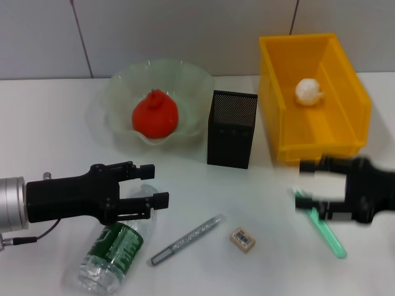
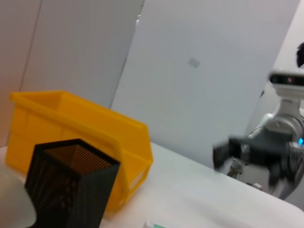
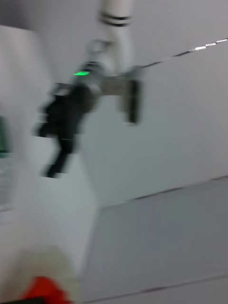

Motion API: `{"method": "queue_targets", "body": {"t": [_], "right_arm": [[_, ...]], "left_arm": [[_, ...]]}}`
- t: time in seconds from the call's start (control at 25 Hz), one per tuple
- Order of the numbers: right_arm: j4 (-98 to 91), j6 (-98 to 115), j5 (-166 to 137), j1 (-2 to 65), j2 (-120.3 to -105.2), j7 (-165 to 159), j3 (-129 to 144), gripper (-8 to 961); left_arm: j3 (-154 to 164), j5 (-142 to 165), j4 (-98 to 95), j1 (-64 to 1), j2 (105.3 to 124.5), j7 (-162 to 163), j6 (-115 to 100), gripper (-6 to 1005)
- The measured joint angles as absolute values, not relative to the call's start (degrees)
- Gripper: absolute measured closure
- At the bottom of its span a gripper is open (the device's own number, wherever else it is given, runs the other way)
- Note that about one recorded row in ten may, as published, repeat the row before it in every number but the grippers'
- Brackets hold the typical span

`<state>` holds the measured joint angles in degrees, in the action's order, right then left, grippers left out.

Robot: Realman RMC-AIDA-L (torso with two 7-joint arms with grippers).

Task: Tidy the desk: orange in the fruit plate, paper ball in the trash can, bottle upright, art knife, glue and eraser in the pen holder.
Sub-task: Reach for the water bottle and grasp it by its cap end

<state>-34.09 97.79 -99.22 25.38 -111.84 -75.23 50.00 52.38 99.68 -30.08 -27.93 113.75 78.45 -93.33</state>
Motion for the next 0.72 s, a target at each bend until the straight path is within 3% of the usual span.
{"method": "queue_targets", "body": {"t": [0.72], "right_arm": [[-34.1,93.2,-109.1,24.9,-112.40,-73.4,48.5,165]], "left_arm": [[52.4,102.0,-40.7,-30.6,113.98,95.6,-90.6,210]]}}
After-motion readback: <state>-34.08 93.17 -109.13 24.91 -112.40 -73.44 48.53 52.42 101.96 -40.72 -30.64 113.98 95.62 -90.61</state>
